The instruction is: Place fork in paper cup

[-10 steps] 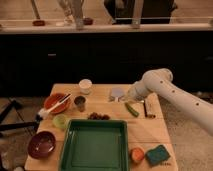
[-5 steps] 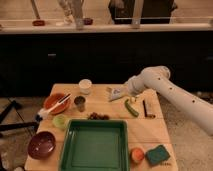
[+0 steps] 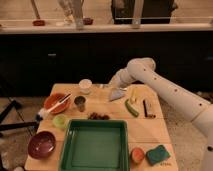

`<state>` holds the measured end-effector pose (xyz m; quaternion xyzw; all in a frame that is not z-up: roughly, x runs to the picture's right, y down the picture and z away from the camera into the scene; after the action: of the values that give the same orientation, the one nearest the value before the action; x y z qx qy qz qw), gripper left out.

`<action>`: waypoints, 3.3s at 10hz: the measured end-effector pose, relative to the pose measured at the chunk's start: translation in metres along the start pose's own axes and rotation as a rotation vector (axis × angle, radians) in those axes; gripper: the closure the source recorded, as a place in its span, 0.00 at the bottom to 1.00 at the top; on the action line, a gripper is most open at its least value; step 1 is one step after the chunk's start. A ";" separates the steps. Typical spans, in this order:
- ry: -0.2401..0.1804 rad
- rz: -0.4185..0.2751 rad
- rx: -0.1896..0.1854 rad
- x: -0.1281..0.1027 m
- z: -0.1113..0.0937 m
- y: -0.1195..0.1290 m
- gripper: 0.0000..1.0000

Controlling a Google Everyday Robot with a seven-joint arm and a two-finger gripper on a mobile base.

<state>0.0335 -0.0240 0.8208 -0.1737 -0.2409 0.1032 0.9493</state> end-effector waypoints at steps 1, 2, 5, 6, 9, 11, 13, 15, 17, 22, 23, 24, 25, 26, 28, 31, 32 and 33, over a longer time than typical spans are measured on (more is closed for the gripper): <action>-0.005 -0.009 -0.005 -0.005 0.003 -0.005 1.00; -0.012 -0.022 -0.015 -0.011 0.007 -0.010 1.00; -0.018 -0.032 -0.023 -0.017 0.011 -0.013 1.00; -0.019 -0.035 -0.025 -0.019 0.013 -0.012 1.00; -0.018 -0.031 -0.023 -0.016 0.011 -0.013 1.00; -0.026 -0.036 -0.024 -0.018 0.012 -0.014 1.00; -0.067 -0.060 -0.033 -0.033 0.023 -0.026 1.00; -0.096 -0.083 -0.047 -0.050 0.035 -0.034 1.00; -0.118 -0.106 -0.070 -0.061 0.042 -0.039 1.00; -0.126 -0.169 -0.135 -0.092 0.066 -0.043 1.00; -0.124 -0.180 -0.147 -0.097 0.073 -0.044 1.00; -0.121 -0.188 -0.158 -0.101 0.079 -0.045 1.00; -0.119 -0.192 -0.167 -0.103 0.084 -0.045 1.00; -0.116 -0.194 -0.179 -0.104 0.090 -0.046 1.00; -0.108 -0.193 -0.203 -0.101 0.101 -0.047 1.00; -0.098 -0.192 -0.240 -0.101 0.120 -0.047 1.00; -0.097 -0.191 -0.245 -0.101 0.124 -0.048 1.00; -0.094 -0.187 -0.247 -0.100 0.127 -0.051 1.00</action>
<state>-0.1093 -0.0628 0.9024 -0.2609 -0.3110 -0.0082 0.9139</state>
